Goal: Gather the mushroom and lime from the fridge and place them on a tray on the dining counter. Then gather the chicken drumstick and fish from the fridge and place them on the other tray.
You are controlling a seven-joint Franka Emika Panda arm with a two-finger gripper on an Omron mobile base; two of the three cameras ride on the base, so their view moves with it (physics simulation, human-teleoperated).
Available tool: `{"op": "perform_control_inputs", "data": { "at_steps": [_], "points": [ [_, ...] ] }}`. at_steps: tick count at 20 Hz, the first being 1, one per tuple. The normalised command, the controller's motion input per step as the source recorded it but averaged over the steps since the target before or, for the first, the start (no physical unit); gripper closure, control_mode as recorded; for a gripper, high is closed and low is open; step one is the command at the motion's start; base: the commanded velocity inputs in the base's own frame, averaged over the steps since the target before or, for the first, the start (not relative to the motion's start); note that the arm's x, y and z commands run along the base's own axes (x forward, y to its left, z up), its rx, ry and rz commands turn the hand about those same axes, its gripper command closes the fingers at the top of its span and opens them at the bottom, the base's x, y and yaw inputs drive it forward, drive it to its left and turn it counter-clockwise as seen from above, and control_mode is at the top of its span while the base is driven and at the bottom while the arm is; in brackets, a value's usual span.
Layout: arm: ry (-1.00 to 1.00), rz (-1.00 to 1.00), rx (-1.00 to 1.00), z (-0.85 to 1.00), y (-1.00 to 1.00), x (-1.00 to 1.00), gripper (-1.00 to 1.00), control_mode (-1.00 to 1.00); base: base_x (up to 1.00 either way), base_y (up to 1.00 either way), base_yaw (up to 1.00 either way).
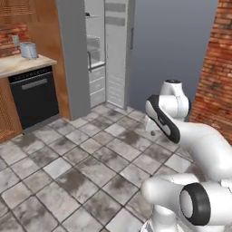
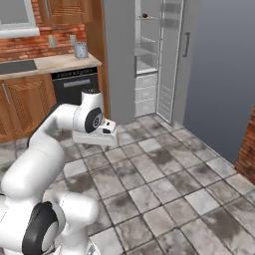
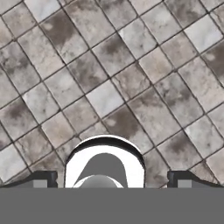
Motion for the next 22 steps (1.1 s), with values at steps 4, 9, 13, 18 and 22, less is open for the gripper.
{"op": "perform_control_inputs", "data": {
  "at_steps": [4, 9, 13, 18, 22],
  "points": [
    [0.0, 0.0, 0.0, 0.0, 0.0, 0.0, -1.0, 1.0, 1.0, -0.23, 0.46],
    [0.0, 0.0, 0.0, 0.0, 0.0, 0.0, -1.0, 1.0, 1.0, -0.51, 0.36],
    [0.0, 0.0, 0.0, 0.0, 0.0, 0.0, -1.0, 1.0, 1.0, -0.62, 0.28],
    [0.0, 0.0, 0.0, 0.0, 0.0, 0.0, -1.0, 1.0, 1.0, -0.48, 0.16],
    [0.0, 0.0, 0.0, 0.0, 0.0, 0.0, -1.0, 1.0, 1.0, -0.36, 0.03]
  ]
}}
